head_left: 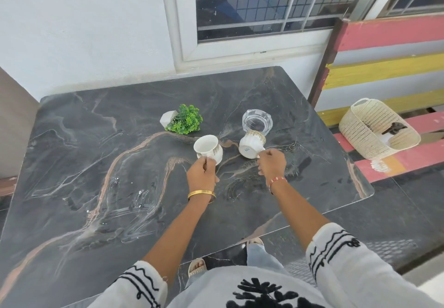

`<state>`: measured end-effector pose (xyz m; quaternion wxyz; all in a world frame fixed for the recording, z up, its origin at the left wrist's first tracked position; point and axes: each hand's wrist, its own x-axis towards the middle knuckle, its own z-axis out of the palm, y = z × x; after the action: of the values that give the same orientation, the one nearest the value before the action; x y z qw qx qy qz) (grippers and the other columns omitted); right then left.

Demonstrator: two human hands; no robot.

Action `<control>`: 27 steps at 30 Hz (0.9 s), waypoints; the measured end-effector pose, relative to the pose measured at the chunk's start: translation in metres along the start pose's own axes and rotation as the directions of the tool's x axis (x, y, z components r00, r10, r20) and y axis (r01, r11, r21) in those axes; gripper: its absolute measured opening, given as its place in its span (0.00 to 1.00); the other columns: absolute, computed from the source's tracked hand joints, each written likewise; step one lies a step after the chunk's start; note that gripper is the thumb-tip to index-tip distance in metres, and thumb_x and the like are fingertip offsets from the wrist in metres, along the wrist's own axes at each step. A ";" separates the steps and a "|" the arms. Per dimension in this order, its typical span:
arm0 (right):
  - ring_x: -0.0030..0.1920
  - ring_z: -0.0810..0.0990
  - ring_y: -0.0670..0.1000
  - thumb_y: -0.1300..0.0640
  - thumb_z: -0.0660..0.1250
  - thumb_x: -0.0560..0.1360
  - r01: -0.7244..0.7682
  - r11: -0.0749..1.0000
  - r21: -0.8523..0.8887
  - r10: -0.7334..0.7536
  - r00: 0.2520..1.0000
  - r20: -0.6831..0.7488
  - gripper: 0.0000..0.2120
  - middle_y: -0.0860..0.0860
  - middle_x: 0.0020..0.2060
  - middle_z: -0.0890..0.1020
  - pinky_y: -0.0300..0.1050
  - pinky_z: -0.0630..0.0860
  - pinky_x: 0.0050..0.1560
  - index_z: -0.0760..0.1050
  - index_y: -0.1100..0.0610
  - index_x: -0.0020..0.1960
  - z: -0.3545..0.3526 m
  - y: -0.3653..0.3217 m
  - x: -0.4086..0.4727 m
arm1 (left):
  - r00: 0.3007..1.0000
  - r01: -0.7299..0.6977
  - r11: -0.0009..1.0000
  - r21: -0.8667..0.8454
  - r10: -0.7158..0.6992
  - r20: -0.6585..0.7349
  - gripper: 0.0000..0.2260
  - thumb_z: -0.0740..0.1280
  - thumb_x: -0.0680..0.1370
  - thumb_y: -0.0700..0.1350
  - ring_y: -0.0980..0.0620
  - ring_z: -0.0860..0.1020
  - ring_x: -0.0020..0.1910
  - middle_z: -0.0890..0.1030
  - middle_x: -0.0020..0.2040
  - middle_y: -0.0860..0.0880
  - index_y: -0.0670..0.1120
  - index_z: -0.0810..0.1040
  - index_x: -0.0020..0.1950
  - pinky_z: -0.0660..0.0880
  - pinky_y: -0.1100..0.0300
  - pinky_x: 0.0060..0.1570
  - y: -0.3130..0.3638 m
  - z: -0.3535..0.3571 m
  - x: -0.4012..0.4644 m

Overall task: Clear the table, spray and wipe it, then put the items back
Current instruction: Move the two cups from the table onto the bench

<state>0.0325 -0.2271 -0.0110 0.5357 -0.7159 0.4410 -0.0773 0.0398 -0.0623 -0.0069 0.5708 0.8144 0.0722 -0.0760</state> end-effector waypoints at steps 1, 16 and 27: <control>0.31 0.71 0.53 0.65 0.58 0.71 -0.002 1.000 -0.029 0.002 1.000 0.005 0.06 0.59 0.36 0.77 0.34 0.65 0.16 0.71 0.60 0.36 -0.004 0.000 0.007 | 1.000 0.016 1.000 -0.016 -0.016 0.003 0.13 0.58 0.77 0.41 0.58 0.70 0.17 0.74 0.24 0.41 0.33 0.74 0.41 0.70 0.61 0.28 0.003 0.005 -0.003; 0.44 0.78 0.57 0.66 0.63 0.72 0.195 0.904 -0.380 -0.087 0.955 0.282 0.06 0.59 0.47 0.81 0.48 0.76 0.44 0.76 0.63 0.49 -0.022 0.007 0.076 | 0.978 0.073 0.997 0.012 -0.070 -0.195 0.12 0.58 0.77 0.42 0.58 0.72 0.19 0.74 0.22 0.43 0.35 0.75 0.40 0.74 0.59 0.31 0.006 0.059 -0.016; 0.26 0.75 0.47 0.62 0.70 0.68 0.366 0.908 -0.204 -0.258 0.871 0.418 0.11 0.53 0.30 0.76 0.38 0.72 0.26 0.69 0.58 0.32 -0.031 0.002 0.083 | 0.953 0.093 0.994 0.055 -0.073 -0.293 0.13 0.58 0.78 0.43 0.60 0.73 0.19 0.75 0.23 0.43 0.38 0.71 0.35 0.74 0.55 0.35 -0.001 0.075 -0.028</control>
<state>0.0628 -0.3077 -0.0303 0.4859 -0.8470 0.2119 0.0396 0.0090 -0.1332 -0.0272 0.5221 0.8320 0.1867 0.0179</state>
